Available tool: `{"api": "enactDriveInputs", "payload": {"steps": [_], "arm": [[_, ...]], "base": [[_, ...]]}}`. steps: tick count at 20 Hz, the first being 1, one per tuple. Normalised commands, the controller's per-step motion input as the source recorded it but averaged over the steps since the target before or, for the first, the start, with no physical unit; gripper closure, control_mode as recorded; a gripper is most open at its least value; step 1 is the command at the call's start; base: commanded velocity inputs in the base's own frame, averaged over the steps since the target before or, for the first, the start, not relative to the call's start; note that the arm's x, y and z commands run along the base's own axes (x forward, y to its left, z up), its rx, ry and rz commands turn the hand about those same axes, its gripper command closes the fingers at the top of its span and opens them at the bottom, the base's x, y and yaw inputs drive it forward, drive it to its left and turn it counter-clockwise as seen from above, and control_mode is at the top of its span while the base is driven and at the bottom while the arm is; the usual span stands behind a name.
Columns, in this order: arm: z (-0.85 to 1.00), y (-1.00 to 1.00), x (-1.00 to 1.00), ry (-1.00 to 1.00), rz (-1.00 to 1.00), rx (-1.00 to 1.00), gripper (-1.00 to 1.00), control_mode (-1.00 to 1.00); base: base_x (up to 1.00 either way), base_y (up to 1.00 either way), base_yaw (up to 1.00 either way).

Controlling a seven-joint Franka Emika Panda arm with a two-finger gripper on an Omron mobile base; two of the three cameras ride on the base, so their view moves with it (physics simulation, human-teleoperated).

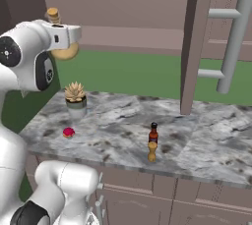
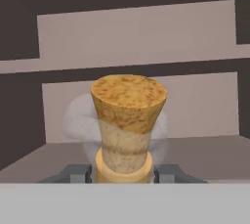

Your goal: There are various items on the counter. Only move the condiments/shakers into the cabinet.

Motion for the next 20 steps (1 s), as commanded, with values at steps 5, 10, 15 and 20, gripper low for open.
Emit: {"api": "enactDriveInputs", "payload": {"steps": [5, 10, 15, 20], "arm": [[0.73, 0.0, 0.28, -0.03, 0.0, 0.02, 1.0, -1.0], [0.19, 0.01, 0.55, 0.04, 0.0, -0.02, 1.0, -1.0], [-0.09, 0.0, 0.28, 0.09, 0.0, -0.05, 1.0, -1.0], [-0.19, 0.0, 0.12, 0.0, 0.0, -0.03, 1.0, -1.0]], "base": [[0.0, 0.0, 0.0], [0.0, 0.0, 0.0], [0.0, 0.0, 0.0], [0.0, 0.0, 0.0]]}}
